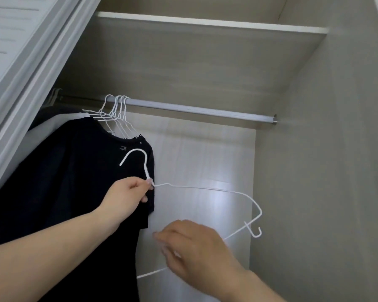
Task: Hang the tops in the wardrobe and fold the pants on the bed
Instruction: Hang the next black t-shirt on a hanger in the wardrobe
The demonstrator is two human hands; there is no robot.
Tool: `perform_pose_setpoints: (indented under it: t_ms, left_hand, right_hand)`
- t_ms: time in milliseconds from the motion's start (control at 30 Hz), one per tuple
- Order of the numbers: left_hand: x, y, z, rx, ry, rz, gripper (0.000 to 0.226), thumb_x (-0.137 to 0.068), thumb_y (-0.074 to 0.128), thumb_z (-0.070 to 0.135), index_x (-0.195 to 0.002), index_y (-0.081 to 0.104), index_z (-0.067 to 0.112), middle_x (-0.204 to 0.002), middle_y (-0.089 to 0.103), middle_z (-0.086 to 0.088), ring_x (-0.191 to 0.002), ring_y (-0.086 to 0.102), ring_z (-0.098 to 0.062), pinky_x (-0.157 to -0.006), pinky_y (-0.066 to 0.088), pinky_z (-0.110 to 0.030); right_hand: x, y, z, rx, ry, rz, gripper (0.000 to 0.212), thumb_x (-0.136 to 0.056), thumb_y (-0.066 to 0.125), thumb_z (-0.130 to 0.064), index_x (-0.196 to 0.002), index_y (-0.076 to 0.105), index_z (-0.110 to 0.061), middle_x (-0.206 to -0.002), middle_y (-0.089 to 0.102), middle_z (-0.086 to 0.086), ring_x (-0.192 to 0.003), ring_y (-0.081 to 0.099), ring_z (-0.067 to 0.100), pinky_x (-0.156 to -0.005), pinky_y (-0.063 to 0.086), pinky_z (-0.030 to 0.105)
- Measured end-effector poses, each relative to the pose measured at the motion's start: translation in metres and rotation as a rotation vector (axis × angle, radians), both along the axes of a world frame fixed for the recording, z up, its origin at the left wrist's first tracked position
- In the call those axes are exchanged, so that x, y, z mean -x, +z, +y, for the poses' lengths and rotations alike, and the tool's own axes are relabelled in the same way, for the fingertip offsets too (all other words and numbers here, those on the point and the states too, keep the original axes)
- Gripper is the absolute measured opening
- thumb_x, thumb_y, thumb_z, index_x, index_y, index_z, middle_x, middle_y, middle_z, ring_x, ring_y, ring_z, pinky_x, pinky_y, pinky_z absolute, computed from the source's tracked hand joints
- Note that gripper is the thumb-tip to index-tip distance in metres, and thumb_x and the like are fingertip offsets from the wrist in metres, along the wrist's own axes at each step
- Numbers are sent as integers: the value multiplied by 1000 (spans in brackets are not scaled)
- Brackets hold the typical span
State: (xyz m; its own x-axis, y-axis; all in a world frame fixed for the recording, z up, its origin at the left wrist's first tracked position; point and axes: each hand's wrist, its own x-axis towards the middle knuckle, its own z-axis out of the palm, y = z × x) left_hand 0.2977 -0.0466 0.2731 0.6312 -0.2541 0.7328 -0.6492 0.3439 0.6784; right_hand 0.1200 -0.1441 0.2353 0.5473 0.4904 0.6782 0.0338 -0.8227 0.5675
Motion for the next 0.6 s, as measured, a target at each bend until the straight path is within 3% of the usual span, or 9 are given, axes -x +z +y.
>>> perform_pose_setpoints:
  t_ms: [33, 100, 167, 267, 333, 433, 533, 567, 600]
  left_hand:
    - [5, 3, -1, -1, 12, -10, 26, -92, 59, 33, -72, 70, 21, -56, 62, 9, -61, 51, -8, -59, 38, -21]
    - [14, 8, -3, -12, 24, -38, 20, -94, 57, 27, -82, 70, 18, -64, 68, 10, -70, 54, -9, -59, 38, -17]
    - [19, 10, -5, -50, 9, -69, 18, -95, 54, 22, -93, 68, 12, -77, 72, 11, -84, 57, -12, -64, 37, -13]
    - [21, 9, -6, -72, 5, -85, 17, -97, 51, 21, -102, 63, 10, -81, 72, 13, -92, 58, -11, -69, 36, -11]
    - [20, 8, -5, -48, 21, -59, 17, -98, 49, 20, -101, 62, 9, -81, 71, 12, -86, 56, -8, -65, 35, -9]
    - [15, 9, -1, 0, 44, 11, 17, -98, 49, 23, -96, 62, 12, -78, 69, 11, -75, 52, -4, -61, 36, -11]
    - [13, 11, 3, 6, 53, 35, 24, -96, 52, 29, -88, 59, 8, -76, 66, 10, -68, 49, -2, -60, 36, -14]
    - [13, 11, 5, 6, 57, 44, 26, -96, 54, 31, -85, 58, 8, -76, 64, 9, -67, 49, -2, -60, 36, -14]
    - [13, 11, 7, 9, 65, 50, 28, -95, 54, 33, -84, 57, 7, -75, 63, 8, -66, 48, -2, -59, 35, -15]
  right_hand:
    - [-9, -10, 6, -97, -65, 79, 37, -84, 56, -30, -120, 65, -21, -110, 66, -3, -97, 64, 15, -72, 53, 24]
    - [-23, -26, 13, -345, -199, 254, 59, -91, 52, -40, -145, 36, -25, -140, 47, 0, -125, 47, 19, -97, 42, 29]
    - [-34, -38, 14, -456, -261, 370, 74, -91, 52, -45, -152, 13, -27, -151, 31, 0, -135, 34, 20, -111, 28, 31]
    - [-46, -50, 20, -441, -286, 337, 75, -91, 52, -44, -152, 14, -21, -155, 26, 0, -140, 25, 15, -118, 12, 36]
    - [-53, -58, 23, -452, -245, 300, 70, -90, 54, -43, -149, 25, -20, -154, 27, -4, -139, 26, 13, -117, 13, 33]
    - [-59, -66, 26, -526, -143, 214, 51, -89, 56, -41, -134, 47, -19, -145, 39, -7, -129, 38, 12, -108, 28, 23]
    - [-53, -68, 33, -658, -7, 278, 21, -87, 56, -43, -99, 55, -25, -101, 58, -13, -92, 55, 5, -79, 41, 20]
    - [-50, -69, 35, -775, 45, 384, 18, -85, 56, -46, -88, 53, -28, -85, 59, -15, -78, 56, -1, -70, 43, 17]
    - [-49, -69, 37, -894, 91, 509, 22, -83, 55, -50, -88, 55, -28, -82, 62, -16, -76, 58, -5, -70, 45, 14]
